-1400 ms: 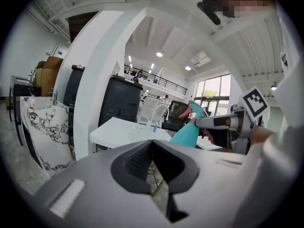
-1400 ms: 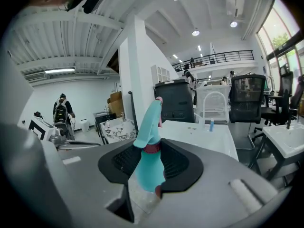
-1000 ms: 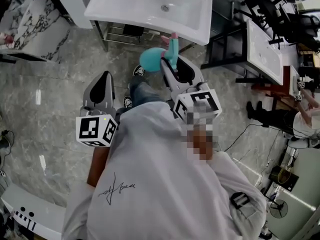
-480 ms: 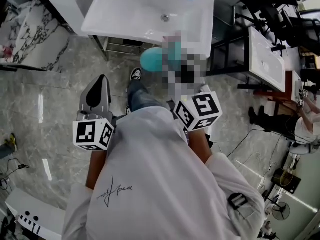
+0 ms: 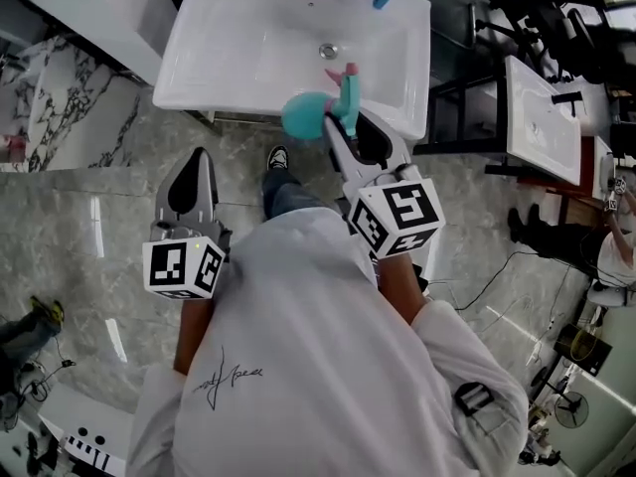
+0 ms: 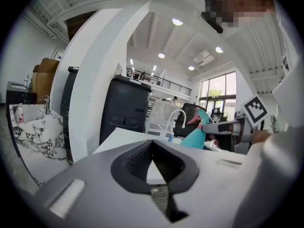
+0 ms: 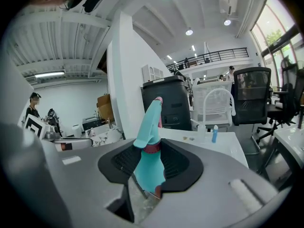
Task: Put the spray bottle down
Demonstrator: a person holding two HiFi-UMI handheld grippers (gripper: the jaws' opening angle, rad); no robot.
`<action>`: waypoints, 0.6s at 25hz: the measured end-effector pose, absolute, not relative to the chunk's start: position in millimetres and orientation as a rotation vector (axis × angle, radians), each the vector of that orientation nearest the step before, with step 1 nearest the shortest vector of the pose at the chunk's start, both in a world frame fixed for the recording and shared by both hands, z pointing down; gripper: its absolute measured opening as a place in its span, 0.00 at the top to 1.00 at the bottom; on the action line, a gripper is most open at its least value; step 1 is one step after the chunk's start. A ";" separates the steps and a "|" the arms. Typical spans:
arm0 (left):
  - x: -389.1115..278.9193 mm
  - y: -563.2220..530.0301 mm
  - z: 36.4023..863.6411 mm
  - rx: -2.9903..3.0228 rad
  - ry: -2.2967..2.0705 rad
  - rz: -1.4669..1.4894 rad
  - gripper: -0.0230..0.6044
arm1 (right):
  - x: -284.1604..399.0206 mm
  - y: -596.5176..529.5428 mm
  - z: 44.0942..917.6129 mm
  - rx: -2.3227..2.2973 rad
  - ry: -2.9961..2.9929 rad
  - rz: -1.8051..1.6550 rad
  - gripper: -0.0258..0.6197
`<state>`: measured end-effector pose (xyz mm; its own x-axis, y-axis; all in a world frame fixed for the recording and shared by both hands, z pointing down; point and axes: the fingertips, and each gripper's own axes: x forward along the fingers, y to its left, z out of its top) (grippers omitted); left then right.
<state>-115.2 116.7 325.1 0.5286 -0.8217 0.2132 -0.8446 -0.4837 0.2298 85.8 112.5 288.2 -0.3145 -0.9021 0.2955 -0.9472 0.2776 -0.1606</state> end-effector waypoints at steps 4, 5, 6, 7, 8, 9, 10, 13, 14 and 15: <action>-109.1 82.6 324.1 2.462 -1.395 0.125 0.95 | 93.9 81.1 289.0 1.748 -2.401 0.489 0.77; -107.3 74.7 325.1 2.458 -1.395 0.133 0.95 | 97.0 73.8 290.4 1.751 -2.401 0.497 0.77; -105.5 67.0 326.2 2.455 -1.395 0.141 0.95 | 100.0 66.3 292.2 1.752 -2.400 0.502 0.77; -103.8 59.3 327.0 2.455 -1.395 0.149 0.95 | 102.4 58.4 294.0 1.751 -2.399 0.504 0.77; -102.4 51.6 327.3 2.458 -1.395 0.156 0.95 | 103.9 50.5 295.5 1.748 -2.399 0.504 0.77; -100.9 44.1 327.2 2.462 -1.394 0.163 0.95 | 104.8 42.8 296.6 1.745 -2.400 0.503 0.77; -99.1 36.6 326.8 2.466 -1.392 0.170 0.95 | 105.5 35.5 297.3 1.742 -2.402 0.505 0.77; -90.6 12.7 324.6 2.480 -1.382 0.177 0.95 | 109.1 14.4 299.1 1.738 -2.406 0.514 0.77; -87.6 4.7 323.7 2.484 -1.380 0.174 0.95 | 110.1 7.2 300.0 1.735 -2.406 0.516 0.77; -84.9 -3.1 322.8 2.490 -1.377 0.171 0.95 | 110.9 0.1 301.1 1.732 -2.406 0.517 0.77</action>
